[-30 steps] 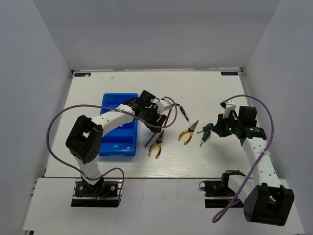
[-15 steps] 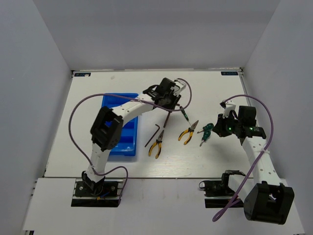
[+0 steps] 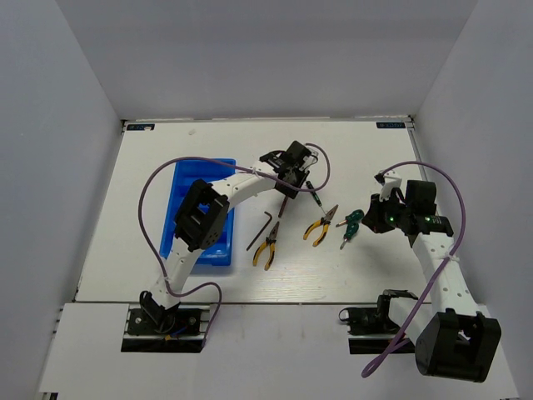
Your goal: Sort the tools into containers
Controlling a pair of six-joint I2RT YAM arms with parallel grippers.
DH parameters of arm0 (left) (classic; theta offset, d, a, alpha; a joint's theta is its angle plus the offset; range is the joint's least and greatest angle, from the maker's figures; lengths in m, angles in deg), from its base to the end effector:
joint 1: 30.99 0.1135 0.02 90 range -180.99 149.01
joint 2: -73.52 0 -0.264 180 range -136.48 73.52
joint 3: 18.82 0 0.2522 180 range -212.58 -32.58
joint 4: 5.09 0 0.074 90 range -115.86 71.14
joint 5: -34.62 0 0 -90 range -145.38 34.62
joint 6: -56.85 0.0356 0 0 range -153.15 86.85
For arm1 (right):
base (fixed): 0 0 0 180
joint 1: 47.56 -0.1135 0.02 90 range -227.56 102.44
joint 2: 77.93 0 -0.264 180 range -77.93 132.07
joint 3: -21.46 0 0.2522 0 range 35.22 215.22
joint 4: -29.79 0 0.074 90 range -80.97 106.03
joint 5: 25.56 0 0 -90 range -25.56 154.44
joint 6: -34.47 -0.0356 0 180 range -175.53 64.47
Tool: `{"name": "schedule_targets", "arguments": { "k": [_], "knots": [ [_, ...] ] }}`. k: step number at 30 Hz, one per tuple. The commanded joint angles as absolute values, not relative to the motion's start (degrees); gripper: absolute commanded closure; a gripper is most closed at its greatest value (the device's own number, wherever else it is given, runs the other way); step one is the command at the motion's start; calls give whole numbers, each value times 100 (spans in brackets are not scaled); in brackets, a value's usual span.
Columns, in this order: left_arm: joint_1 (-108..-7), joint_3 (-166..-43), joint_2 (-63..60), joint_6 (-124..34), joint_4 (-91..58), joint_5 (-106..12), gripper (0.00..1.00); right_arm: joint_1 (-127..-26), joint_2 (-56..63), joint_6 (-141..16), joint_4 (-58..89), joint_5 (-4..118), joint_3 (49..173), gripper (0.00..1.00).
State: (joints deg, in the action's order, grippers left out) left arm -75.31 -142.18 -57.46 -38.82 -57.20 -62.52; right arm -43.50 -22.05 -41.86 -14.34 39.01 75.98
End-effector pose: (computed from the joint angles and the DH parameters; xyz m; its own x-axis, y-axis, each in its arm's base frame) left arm 0.3595 -0.3449 0.1849 -0.6789 0.5260 -0.5122 0.5842 0.8096 0.0570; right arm 0.1990 0.0012 0.2504 -0.6353 -0.1689 -0.7535 -0.3977 0.9080 0.1319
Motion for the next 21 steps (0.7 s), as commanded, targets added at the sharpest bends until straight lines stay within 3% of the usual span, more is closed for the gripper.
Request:
{"name": "schedule_targets", "arguments": {
  "k": [1, 14, 21],
  "knots": [
    [-7529, -14368, -5744, -4027, -5770, -6540, 56, -4343, -2291, -4200, -1447, 3922, 7864, 88],
    [-7529, -14551, -6113, -4132, -5840, -6425, 57, -4342, -2379, -4182, -1438, 3992, 7864, 88],
    [-7529, -14939, -6596, -4132, -6525, -6426, 64, -4334, -2414, -4200, -1430, 4027, 7847, 88]
  ]
}}
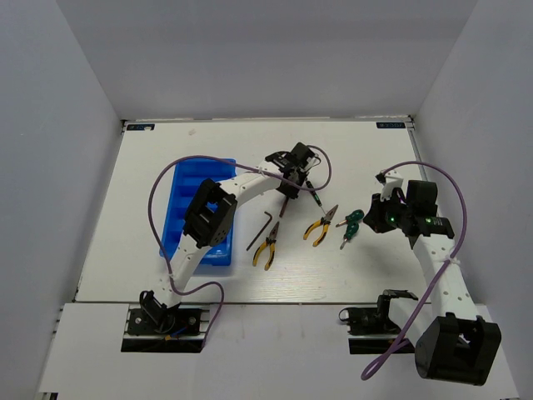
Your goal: Sort the tools into containers
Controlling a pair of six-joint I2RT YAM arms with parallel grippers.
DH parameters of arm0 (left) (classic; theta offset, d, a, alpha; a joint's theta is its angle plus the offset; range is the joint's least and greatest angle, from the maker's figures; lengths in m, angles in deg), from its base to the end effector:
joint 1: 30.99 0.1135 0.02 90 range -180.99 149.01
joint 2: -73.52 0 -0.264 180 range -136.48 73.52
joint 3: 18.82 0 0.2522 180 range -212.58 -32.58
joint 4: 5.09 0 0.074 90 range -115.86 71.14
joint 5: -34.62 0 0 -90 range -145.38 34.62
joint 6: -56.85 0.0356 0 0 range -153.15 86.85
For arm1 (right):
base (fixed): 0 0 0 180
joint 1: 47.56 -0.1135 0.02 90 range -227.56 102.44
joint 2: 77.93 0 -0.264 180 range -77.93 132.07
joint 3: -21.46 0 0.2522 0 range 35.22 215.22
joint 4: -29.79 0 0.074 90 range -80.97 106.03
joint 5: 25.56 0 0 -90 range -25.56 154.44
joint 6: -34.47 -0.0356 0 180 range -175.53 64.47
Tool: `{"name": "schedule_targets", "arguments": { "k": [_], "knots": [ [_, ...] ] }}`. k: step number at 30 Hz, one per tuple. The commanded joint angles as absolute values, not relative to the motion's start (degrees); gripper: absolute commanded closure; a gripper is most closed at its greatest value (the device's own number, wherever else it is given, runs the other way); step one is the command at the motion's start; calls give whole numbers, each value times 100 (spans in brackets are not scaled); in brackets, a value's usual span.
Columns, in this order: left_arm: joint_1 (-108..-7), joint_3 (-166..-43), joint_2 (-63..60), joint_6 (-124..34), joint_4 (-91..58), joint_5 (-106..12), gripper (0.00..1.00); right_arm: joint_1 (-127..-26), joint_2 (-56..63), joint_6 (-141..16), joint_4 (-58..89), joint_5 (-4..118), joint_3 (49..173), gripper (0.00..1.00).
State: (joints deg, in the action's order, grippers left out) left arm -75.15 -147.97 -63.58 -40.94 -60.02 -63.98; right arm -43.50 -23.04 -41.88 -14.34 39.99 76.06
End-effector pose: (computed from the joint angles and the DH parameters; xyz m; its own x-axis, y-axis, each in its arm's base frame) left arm 0.3717 -0.3535 0.1611 -0.7194 0.5118 -0.4697 0.5475 0.8339 0.0701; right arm 0.1969 0.0008 0.2537 -0.6241 -0.1711 -0.7624 -0.3887 0.9144 0.1130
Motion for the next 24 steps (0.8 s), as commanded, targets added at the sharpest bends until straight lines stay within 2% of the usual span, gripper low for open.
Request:
{"name": "schedule_targets", "arguments": {
  "k": [1, 3, 6, 7, 9, 13, 14, 15, 16, 17, 18, 20, 21, 22, 24],
  "knots": [
    [-7529, -14939, -6657, -4132, -6596, -6426, 66, -4334, -2458, -4200, -1430, 4027, 7847, 88],
    [-7529, -14939, -6658, -4072, -6701, -6373, 69, -4343, -2467, -4200, -1412, 4027, 7838, 88],
    [-7529, -14746, -6658, -4071, -6764, -6373, 82, -4342, -2484, -4209, -1403, 4027, 7838, 88],
    [-7529, -14745, -6597, -4019, -6764, -6425, 91, -4343, -2493, -4209, -1403, 4027, 7838, 88],
    [-7529, -14552, -6544, -4018, -6764, -6495, 100, -4351, -2511, -4209, -1394, 4018, 7829, 88],
    [-7476, -14035, -5984, -3966, -6362, -6697, 100, -4342, -2546, -4209, -1394, 4018, 7838, 88],
    [-7476, -13964, -5824, -3965, -6255, -6698, 100, -4334, -2555, -4217, -1386, 4001, 7829, 78],
    [-7424, -13911, -5658, -3965, -6132, -6759, 100, -4342, -2529, -4209, -1403, 3992, 7838, 48],
    [-7424, -13910, -5499, -3965, -5913, -6760, 100, -4334, -2546, -4209, -1403, 3983, 7838, 33],
    [-7424, -13849, -5193, -3965, -5789, -6847, 100, -4342, -2537, -4209, -1403, 3975, 7820, 23],
    [-7424, -13849, -5060, -3870, -5684, -6961, 100, -4334, -2546, -4191, -1394, 3957, 7829, 20],
    [-7424, -13954, -4822, -3685, -5438, -7093, 100, -4334, -2546, -4182, -1412, 3939, 7829, 23],
    [-7424, -13954, -4621, -3597, -5358, -7163, 100, -4334, -2546, -4182, -1412, 3939, 7838, 29],
    [-7424, -13954, -4532, -3361, -5262, -7251, 100, -4342, -2555, -4182, -1412, 3939, 7820, 41],
    [-7363, -14006, -4339, -3140, -5138, -7313, 100, -4325, -2564, -4182, -1412, 3939, 7803, 44]
  ]
}}
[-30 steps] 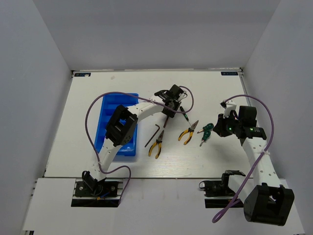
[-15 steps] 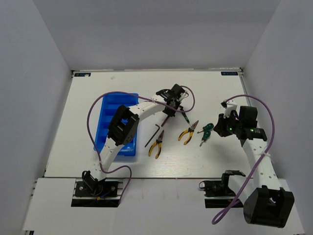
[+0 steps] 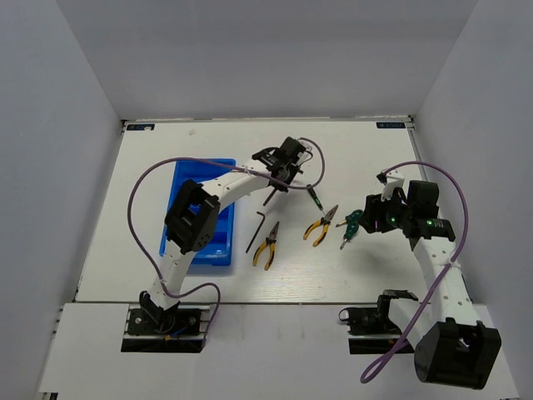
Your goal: Sort the tools into containers
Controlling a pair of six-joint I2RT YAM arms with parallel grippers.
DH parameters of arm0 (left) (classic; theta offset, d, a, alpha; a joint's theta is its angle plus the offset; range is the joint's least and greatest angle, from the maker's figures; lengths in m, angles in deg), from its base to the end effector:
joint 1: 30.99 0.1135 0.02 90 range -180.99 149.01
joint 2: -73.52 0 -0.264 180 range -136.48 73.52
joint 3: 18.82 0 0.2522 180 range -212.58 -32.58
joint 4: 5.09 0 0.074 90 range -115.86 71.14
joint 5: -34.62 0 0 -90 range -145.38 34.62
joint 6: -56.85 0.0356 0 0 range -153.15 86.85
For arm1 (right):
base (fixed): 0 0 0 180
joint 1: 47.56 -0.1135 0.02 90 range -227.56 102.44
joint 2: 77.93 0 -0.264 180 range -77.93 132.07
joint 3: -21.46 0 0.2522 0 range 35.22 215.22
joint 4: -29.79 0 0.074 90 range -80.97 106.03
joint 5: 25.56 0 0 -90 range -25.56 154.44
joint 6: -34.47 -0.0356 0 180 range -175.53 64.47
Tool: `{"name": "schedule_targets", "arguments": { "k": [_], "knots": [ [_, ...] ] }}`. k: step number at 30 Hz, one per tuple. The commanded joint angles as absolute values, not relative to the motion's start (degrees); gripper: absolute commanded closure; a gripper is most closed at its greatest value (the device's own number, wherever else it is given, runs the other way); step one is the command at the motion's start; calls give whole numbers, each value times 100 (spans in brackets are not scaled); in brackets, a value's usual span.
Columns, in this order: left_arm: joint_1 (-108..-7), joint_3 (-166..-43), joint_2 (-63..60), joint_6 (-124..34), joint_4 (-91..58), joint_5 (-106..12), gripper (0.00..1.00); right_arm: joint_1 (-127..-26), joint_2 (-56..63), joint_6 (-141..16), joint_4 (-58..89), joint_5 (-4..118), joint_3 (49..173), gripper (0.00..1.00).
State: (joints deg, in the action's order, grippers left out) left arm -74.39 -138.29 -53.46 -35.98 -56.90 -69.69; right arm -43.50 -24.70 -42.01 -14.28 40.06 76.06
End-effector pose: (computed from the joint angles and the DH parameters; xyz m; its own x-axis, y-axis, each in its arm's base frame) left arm 0.3579 -0.3263 0.1981 -0.6525 0.5512 -0.5201 0.5426 0.8189 0.1871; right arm 0.1929 0.0010 0.2588 -0.6020 -0.1707 -0.7800 -0.3897 0.9155 0.1004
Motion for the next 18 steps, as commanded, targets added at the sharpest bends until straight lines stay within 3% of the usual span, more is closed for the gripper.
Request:
{"name": "schedule_targets", "arguments": {
  "k": [1, 9, 18],
  "knots": [
    [-7362, -14007, -4285, -2878, -5085, -7313, 100, -4342, -2581, -4173, -1412, 3948, 7811, 44],
    [-6853, -12990, -3232, -917, -5173, -6918, 100, -4334, -2590, -4182, -1351, 4001, 7794, 42],
    [-6186, -10810, -1710, 902, -3627, -6874, 100, -4343, -2564, -4182, -1342, 3983, 7785, 40]
  ]
}}
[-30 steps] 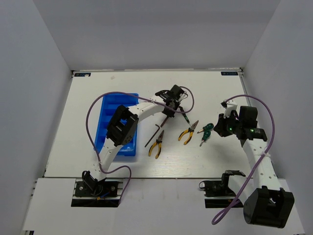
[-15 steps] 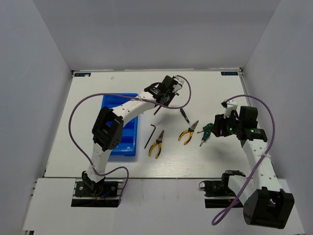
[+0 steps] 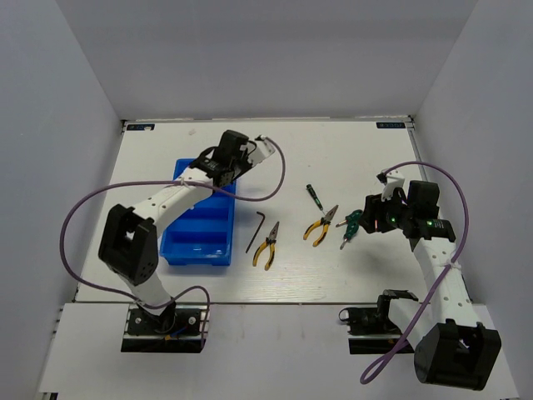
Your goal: Sort the tools into containers
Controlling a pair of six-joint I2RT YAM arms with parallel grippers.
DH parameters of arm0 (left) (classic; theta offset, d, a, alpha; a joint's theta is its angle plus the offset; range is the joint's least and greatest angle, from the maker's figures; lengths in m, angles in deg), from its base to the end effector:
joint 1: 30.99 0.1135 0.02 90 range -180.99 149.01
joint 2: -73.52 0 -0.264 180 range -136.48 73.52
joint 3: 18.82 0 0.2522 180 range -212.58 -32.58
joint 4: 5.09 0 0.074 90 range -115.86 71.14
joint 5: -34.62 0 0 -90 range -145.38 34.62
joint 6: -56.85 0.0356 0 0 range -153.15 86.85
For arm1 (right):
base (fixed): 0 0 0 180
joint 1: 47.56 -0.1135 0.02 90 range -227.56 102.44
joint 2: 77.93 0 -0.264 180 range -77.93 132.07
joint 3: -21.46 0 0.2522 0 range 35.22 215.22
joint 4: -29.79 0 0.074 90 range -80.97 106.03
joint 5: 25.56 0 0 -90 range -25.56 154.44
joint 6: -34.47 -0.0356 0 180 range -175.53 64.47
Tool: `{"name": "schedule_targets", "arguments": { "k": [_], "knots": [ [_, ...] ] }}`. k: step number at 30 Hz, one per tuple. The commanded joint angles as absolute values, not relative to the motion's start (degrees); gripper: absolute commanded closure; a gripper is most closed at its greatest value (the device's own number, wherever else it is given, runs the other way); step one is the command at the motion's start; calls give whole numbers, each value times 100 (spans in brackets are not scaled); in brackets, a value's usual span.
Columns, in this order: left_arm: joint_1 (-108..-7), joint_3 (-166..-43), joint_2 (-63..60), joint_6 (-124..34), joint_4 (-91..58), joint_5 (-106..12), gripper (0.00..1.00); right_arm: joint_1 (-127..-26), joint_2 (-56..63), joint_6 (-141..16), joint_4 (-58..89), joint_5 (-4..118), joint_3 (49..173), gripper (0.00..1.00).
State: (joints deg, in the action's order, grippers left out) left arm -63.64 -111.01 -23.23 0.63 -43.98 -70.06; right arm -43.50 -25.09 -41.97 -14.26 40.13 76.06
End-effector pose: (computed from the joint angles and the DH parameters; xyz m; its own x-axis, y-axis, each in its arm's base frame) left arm 0.3258 -0.1980 0.2810 -0.2772 0.8164 -0.5065 0.6270 0.5532 0.5485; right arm 0.1919 0.0011 0.2600 -0.5964 -0.1719 -0.7841 -0.3899 0.9158 0.0958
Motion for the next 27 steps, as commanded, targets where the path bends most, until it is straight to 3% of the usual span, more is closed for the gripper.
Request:
{"name": "schedule_targets", "arguments": {
  "k": [1, 11, 27],
  "knots": [
    [-6106, -10712, -1640, 1139, -3434, -6787, 100, -4334, -2564, -4191, -1342, 3992, 7785, 40],
    [-4998, -9851, -1332, 2309, -2784, -5670, 100, -4325, -2528, -4200, -1324, 4010, 7768, 40],
    [-4365, -9489, -1682, 2003, -2026, -4659, 100, -4325, -2476, -4191, -1333, 4018, 7776, 39]
  ]
}}
